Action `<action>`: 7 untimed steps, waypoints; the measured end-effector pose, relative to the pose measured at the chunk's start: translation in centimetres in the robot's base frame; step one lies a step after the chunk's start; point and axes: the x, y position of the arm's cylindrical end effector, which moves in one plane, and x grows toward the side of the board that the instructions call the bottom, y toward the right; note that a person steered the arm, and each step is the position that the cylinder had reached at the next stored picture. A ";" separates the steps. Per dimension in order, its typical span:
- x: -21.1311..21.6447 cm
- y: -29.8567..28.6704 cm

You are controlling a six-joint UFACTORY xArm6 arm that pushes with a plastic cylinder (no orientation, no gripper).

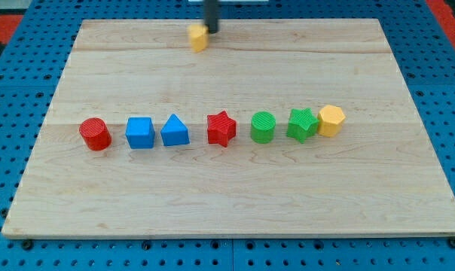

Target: Move the yellow heart to the center left

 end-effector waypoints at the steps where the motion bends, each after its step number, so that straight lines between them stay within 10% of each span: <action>1: 3.1 -8.9; 7: 15.5 -13.4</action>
